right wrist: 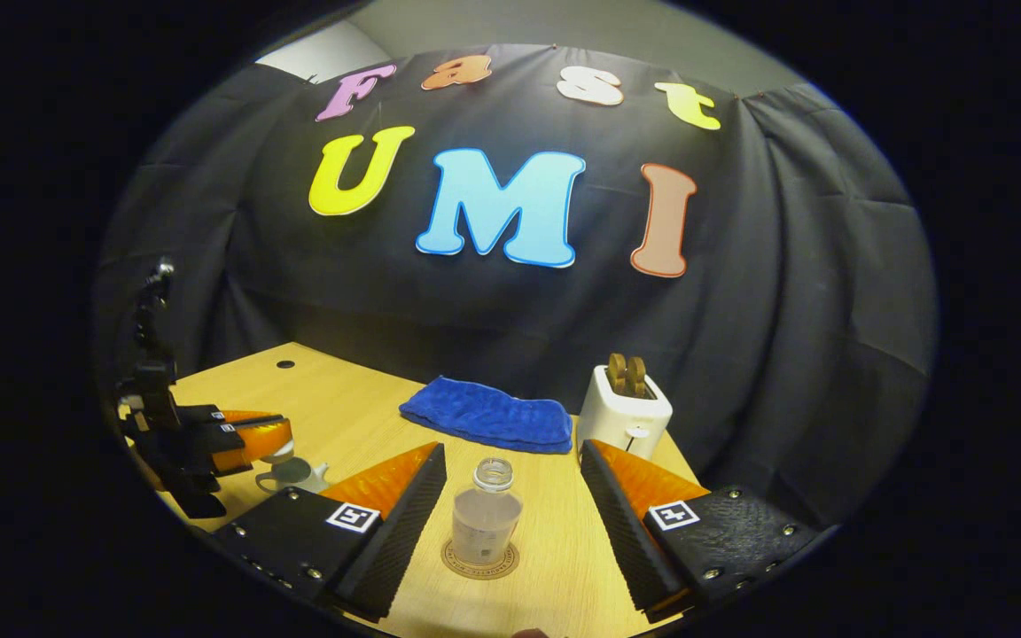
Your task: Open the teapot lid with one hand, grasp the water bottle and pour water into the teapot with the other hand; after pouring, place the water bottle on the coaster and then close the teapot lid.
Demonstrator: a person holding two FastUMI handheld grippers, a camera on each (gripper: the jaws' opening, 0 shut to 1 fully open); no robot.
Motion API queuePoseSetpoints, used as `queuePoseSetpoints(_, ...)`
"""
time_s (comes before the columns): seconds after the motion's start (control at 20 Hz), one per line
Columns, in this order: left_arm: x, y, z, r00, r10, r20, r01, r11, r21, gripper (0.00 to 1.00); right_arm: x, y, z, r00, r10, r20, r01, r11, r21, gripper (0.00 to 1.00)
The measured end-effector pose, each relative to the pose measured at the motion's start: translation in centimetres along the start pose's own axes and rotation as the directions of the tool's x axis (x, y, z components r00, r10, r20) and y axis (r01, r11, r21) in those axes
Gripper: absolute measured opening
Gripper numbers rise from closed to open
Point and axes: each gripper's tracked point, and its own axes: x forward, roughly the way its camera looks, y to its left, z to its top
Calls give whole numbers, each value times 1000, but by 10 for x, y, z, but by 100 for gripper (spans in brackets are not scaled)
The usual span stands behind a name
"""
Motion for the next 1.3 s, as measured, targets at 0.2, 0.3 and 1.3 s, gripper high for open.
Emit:
queuePoseSetpoints(0.2,11,4,-27,999,-23,-31,23,1000,21,10,-25,8,9,999,-49,-15,49,998,27,94)
queuePoseSetpoints(0.3,12,2,-27,999,-36,-11,36,999,29,11,-28,9,13,998,-67,-17,68,996,50,95)
queuePoseSetpoints(1.3,-3,2,-8,1000,-16,21,15,1000,20,92,-23,12,33,998,-63,18,61,996,67,95)
